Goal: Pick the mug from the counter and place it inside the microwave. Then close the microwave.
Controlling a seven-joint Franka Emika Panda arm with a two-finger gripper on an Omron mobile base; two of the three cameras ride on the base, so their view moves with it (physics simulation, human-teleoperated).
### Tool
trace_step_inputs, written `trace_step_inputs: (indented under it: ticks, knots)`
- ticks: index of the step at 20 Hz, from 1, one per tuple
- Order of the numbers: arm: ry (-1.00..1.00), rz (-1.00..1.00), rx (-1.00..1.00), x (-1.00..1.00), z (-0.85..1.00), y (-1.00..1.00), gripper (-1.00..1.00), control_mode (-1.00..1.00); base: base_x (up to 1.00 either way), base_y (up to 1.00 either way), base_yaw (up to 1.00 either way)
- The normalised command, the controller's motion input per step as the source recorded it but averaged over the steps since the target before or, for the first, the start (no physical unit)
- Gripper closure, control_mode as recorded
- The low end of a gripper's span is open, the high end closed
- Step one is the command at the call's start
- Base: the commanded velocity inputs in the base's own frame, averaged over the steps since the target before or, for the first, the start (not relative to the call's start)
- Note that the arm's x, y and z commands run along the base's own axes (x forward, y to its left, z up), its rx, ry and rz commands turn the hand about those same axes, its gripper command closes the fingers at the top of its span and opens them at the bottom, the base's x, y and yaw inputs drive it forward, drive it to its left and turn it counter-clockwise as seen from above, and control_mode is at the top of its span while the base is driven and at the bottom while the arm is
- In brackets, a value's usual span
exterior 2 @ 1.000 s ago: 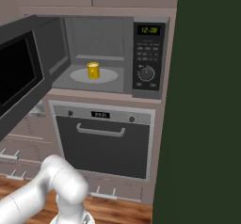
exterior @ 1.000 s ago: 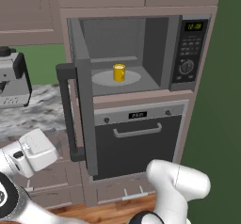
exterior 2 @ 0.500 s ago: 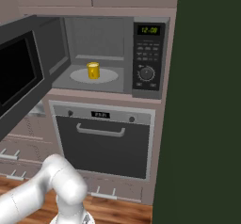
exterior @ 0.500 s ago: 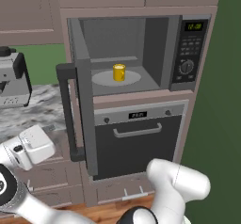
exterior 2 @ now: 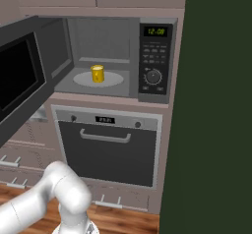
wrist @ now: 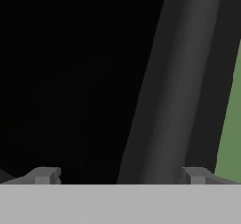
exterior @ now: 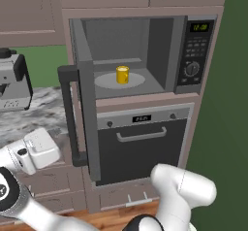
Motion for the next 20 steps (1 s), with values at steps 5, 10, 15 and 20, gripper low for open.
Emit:
trace_step_inputs:
  ticks: [5,10,15,20]
  knots:
    - [0.06,0.0,0.0,0.0,0.09,-0.34,-1.0,-1.0,0.0,0.0,0.0]
    - [0.07,0.0,0.0,0.0,0.12,-0.36,-1.0,-1.0,0.0,0.0,0.0]
    - [0.1,0.0,0.0,0.0,0.13,-0.44,-1.0,-1.0,0.0,0.0,0.0]
    - [0.07,0.01,0.0,0.0,0.26,-0.52,-1.0,-1.0,0.0,0.0,0.0]
